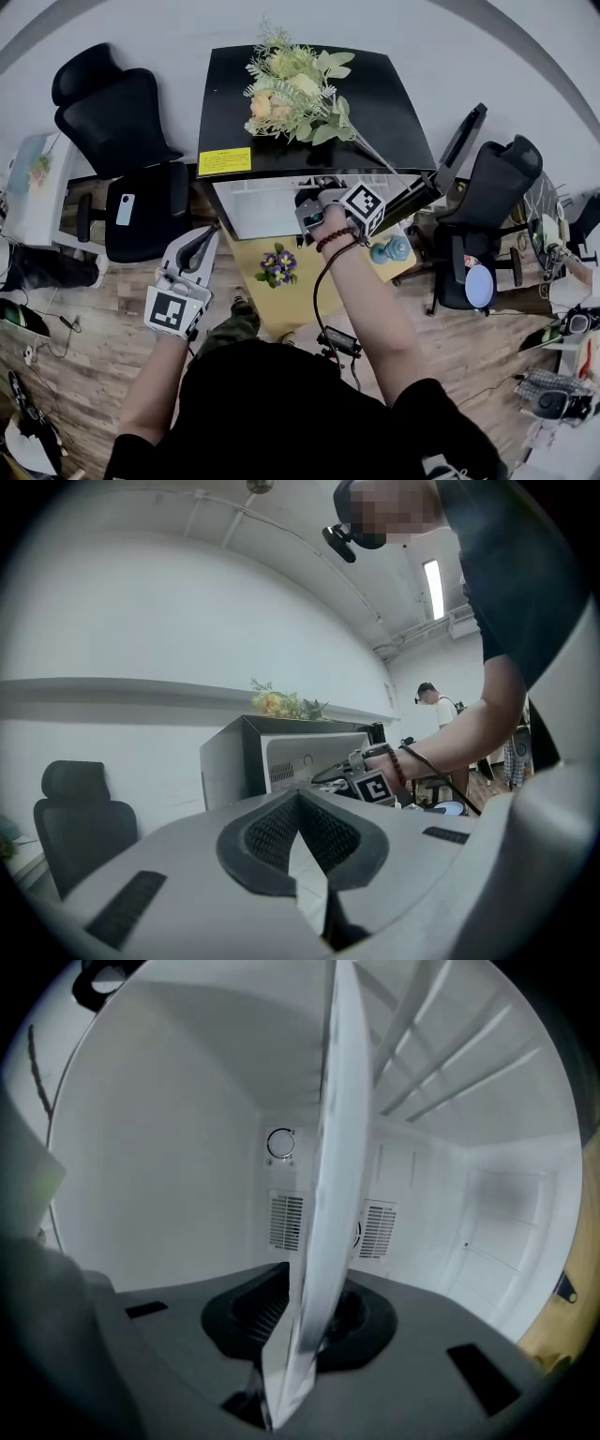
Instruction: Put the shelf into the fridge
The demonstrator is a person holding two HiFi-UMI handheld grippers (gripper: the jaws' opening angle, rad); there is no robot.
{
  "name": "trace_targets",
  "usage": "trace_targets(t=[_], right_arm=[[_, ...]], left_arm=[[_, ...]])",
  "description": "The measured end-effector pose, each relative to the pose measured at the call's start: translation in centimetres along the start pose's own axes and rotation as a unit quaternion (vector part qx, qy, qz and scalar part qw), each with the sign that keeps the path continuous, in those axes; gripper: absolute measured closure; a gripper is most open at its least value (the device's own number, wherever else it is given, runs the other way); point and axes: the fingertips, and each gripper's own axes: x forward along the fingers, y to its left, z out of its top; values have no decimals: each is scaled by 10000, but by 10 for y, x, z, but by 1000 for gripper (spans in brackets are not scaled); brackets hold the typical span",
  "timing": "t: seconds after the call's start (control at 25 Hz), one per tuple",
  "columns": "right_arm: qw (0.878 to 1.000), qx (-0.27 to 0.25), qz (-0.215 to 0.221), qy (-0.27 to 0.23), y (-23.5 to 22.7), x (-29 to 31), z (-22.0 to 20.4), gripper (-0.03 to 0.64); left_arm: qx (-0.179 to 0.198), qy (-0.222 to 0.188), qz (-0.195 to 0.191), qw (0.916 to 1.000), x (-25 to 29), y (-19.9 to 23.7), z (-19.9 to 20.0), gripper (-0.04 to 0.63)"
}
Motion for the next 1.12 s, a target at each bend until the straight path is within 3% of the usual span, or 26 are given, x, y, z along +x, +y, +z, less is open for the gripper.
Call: trace_targets(t=[0.24, 0.36, 0.44, 0.56, 0.64, 0.72, 1.0, 1.12], right_arm=[[9986, -440, -143, 260, -1, -74, -33, 529], [9883, -1432, -194, 486, -1, -116, -44, 549], [9609, -2688, -253, 621, 4, -139, -47, 560], [8840, -4600, -286, 783, 18, -169, -53, 583], [8363, -5415, -271, 811, 24, -187, -58, 595], [7975, -5983, -293, 721, 28, -205, -62, 600], [7174, -6955, -321, 233, 44, -254, -63, 600], [7165, -6966, -344, 146, 44, -266, -61, 600]], left_arm=[[-160, -157, -226, 9995, 8, -26, 3, 577], [-176, -257, -337, 9989, 6, -45, 4, 577], [-182, -329, -408, 9985, 6, -57, 7, 577], [-187, -424, -495, 9977, 8, -73, 14, 577], [-189, -490, -512, 9973, 7, -82, 18, 577], [-172, -530, -514, 9971, 4, -91, 22, 577], [-95, -616, -527, 9967, -9, -115, 31, 577], [-63, -640, -512, 9966, -12, -123, 35, 577]])
